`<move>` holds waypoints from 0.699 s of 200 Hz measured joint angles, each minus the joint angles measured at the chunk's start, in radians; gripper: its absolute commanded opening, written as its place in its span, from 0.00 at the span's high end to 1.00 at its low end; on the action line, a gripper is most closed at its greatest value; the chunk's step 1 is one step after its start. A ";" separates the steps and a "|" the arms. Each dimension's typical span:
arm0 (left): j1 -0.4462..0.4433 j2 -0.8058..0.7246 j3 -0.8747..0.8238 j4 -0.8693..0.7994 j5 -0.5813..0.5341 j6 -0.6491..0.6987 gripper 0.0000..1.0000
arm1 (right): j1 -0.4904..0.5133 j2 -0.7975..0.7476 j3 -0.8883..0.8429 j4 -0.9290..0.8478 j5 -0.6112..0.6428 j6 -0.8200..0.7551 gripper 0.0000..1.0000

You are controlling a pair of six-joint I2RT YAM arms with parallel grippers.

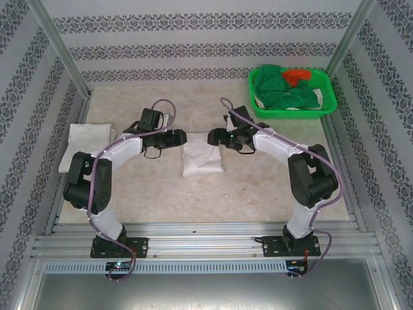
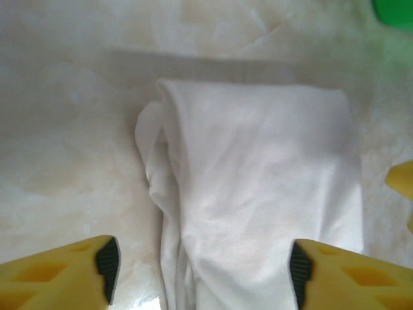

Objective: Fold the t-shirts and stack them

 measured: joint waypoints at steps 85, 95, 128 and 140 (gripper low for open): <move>0.000 0.006 -0.030 0.005 0.019 -0.134 0.12 | 0.033 0.264 0.168 -0.037 -0.160 0.129 0.41; 0.000 0.022 -0.030 0.005 0.035 -0.153 0.14 | 0.048 0.280 0.196 -0.038 -0.176 0.133 0.43; 0.000 0.067 -0.030 -0.005 0.063 -0.187 0.21 | 0.082 0.299 0.234 -0.043 -0.203 0.136 0.45; 0.000 0.071 -0.030 -0.029 0.059 -0.191 0.20 | 0.082 0.299 0.235 -0.047 -0.210 0.136 0.45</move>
